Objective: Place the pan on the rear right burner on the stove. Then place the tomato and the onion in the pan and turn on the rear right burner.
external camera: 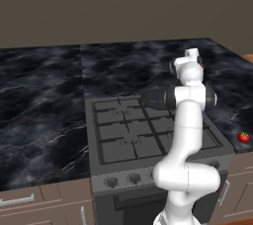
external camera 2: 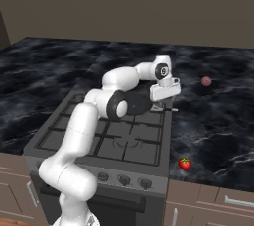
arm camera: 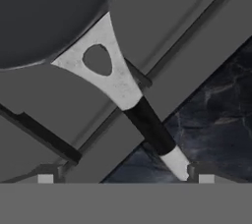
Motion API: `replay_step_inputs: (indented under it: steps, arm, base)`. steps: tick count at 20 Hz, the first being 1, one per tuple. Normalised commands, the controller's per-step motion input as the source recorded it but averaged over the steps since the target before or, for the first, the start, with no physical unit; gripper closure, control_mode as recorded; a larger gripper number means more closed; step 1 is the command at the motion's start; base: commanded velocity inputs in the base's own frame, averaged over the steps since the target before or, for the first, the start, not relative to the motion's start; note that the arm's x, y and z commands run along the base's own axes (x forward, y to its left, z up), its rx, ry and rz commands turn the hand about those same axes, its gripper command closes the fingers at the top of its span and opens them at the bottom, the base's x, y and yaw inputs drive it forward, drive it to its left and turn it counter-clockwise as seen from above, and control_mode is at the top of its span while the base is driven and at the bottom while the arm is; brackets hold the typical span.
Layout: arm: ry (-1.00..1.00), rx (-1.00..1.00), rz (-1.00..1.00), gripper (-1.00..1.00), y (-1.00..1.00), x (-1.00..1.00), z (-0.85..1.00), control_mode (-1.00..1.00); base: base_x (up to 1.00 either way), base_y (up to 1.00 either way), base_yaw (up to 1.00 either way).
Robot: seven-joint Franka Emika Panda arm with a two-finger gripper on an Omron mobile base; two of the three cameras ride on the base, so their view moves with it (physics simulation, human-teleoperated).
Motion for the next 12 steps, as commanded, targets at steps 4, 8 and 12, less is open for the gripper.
replay_step_inputs:
  steps: [4,8,12]
  arm:
    - [-0.19,0.0,-0.03,-1.0,-0.02,-0.49,0.53,-1.0]
    - [-0.17,0.0,-0.08,-1.0,-0.05,-0.58,0.44,-1.0]
    - [-0.13,0.0,-0.13,-1.0,-0.08,-0.75,0.28,-1.0]
  base:
    - [0.0,0.0,0.0]
    - [0.0,0.0,0.0]
    - [0.0,0.0,0.0]
